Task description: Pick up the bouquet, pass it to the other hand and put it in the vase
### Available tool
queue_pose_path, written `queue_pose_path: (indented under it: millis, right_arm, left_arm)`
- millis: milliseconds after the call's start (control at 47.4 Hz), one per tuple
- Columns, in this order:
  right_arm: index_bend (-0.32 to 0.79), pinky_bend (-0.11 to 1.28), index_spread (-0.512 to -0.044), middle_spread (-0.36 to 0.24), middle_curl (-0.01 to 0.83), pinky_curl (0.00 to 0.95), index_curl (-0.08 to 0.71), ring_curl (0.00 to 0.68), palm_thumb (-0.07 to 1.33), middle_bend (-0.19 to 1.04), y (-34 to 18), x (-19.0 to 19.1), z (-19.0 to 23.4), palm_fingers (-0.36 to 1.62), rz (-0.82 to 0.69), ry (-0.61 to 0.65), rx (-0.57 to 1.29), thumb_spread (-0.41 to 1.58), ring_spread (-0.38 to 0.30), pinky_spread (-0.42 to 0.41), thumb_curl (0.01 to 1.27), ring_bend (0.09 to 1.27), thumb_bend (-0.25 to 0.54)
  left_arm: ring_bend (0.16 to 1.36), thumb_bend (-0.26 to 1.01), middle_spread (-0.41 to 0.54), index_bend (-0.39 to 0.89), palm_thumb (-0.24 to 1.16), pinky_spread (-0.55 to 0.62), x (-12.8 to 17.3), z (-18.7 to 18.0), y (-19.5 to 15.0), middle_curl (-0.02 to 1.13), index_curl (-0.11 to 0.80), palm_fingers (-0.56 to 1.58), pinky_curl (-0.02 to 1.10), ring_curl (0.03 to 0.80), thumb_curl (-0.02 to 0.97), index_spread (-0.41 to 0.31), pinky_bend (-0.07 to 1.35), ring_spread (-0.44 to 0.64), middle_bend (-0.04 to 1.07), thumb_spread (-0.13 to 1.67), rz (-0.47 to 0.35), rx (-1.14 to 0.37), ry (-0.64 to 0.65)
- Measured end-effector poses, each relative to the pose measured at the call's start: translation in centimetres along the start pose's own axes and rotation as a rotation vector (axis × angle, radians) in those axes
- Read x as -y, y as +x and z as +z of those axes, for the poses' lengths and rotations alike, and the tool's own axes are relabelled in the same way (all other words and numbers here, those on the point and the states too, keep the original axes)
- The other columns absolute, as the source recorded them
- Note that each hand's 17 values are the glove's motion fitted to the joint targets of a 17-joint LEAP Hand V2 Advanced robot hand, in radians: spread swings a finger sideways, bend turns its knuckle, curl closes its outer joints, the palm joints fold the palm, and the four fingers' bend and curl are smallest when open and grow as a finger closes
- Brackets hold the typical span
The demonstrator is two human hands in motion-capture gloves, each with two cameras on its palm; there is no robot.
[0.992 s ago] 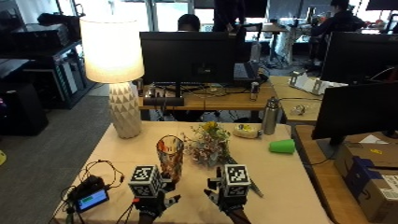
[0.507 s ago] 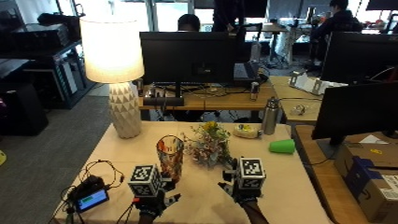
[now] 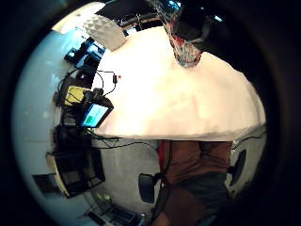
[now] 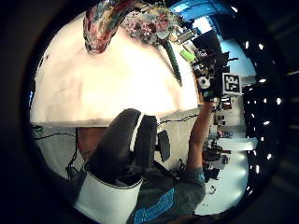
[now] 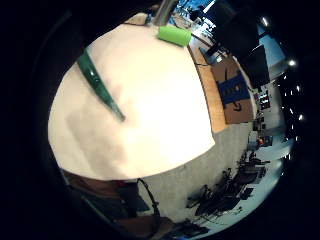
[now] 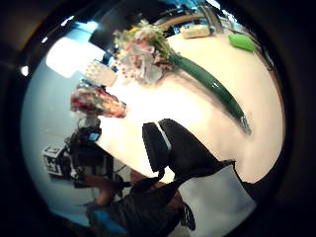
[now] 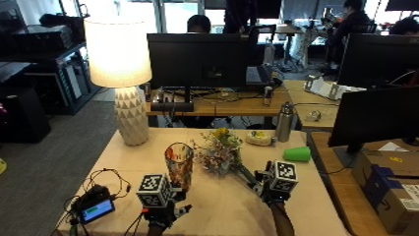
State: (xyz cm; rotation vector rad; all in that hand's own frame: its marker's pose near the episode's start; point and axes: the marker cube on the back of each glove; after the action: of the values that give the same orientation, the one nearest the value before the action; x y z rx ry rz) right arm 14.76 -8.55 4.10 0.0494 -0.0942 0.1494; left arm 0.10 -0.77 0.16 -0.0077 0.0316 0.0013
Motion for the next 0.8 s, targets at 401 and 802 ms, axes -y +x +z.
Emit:
queue_pose_path:
  millis: [401, 802]
  right_arm:
    - [0.06, 0.69, -0.331, 0.125, 0.286, 0.37, 0.105, 0.242, 0.4, 0.18, 3.3, 3.7, 7.2, -0.14, 0.081, -0.162, 0.042, 1.08, 0.268, 0.364, 0.27, 0.26, -0.025]
    - [0.07, 0.71, -0.301, 0.098, 0.298, 0.364, 0.084, 0.27, 0.57, 0.22, 1.6, 2.9, 9.5, 0.01, 0.094, -0.25, 0.08, 1.1, 0.253, 0.349, 0.32, 0.33, 0.042]
  left_arm:
    - [0.61, -0.03, 0.048, 0.11, 0.17, 0.38, 0.6, 1.2, -0.6, 0.37, 0.205, 0.22, 0.34, 0.29, 0.284, -0.071, 0.54, 0.25, 0.22, 1.01, -0.022, 0.006, -0.024]
    - [0.61, -0.03, 0.052, 0.11, 0.16, 0.38, 0.8, 2.1, -1.0, 0.37, 0.205, 0.21, 0.35, 0.293, 0.286, -0.061, 0.54, 0.26, 0.21, 1.01, -0.02, -0.004, -0.043]
